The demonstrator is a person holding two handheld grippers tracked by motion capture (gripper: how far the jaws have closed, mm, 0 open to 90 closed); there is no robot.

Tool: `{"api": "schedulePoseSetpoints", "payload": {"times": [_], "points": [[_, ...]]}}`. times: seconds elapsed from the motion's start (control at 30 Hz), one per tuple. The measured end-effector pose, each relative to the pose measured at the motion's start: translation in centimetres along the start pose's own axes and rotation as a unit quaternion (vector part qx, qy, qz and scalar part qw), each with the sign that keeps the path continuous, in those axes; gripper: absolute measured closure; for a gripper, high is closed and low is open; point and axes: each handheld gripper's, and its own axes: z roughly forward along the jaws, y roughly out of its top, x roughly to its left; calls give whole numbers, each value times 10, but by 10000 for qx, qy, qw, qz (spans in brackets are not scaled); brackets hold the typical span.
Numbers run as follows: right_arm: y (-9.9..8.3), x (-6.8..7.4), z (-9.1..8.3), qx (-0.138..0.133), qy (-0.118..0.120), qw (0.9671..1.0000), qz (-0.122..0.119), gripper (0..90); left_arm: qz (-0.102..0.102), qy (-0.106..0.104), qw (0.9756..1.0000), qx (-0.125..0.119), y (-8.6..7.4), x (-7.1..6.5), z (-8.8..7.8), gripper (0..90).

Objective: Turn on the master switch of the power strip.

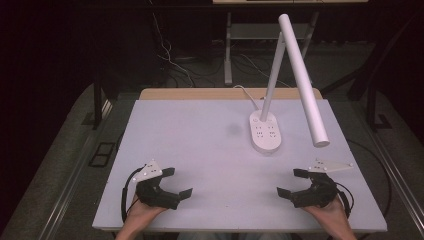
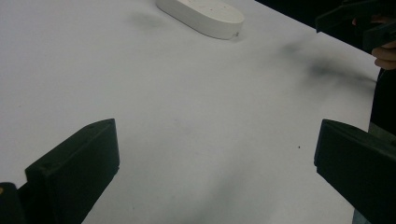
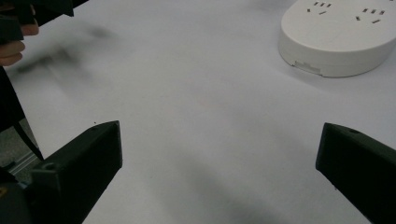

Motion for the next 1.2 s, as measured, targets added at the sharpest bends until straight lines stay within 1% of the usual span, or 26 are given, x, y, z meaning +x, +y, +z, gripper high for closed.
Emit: {"api": "schedulePoseSetpoints", "payload": {"times": [0.13, 0.23, 0.33, 0.37, 0.47, 0.7, 0.83, 0.87, 0.93, 1.07, 1.13, 1.2], "points": [[0, 0, 0, 6, -12, 10000, 15, 0, 25, -10, 10000, 32, 0, 0, 0, 0], [0, -1, 0, -18, -22, 10000, -17, 1, 20, -13, 10000, 21, 0, -1, 0, 0], [0, -1, -1, -1, 2, 10000, 8, 1, 25, -26, 10000, 31, 0, -1, 0, 0], [0, -1, -1, 1, 10, 10000, 18, 1, 47, -37, 10000, 70, 0, -1, 1, 0], [-1, -1, -1, 14, 21, 10000, 27, 1, 42, -55, 10000, 63, 0, -1, 1, 0], [-1, 0, 0, 39, 36, 10000, -22, 1, 32, -44, 10000, 69, 0, -2, 1, 0], [-1, 1, -1, 60, 37, 10000, 0, 1, 20, -44, 9999, 134, 1, -2, 2, 0], [-1, 0, -1, 40, 24, 10000, -30, 1, 16, -63, 9999, 148, 2, -2, 2, 0], [-2, 0, -3, 58, 48, 10000, 14, 1, 17, -72, 9998, 165, 2, -2, 3, 0], [-2, -1, -4, 53, 46, 10000, 10, 1, 66, -105, 9996, 242, 6, -6, 4, 0], [-2, -2, -5, 22, 26, 10000, -6, 1, 132, -120, 9994, 296, 10, -8, 5, 0], [-3, -3, -6, 30, 37, 10000, 30, 1, 124, -125, 9994, 299, 11, -8, 5, 0]]}}
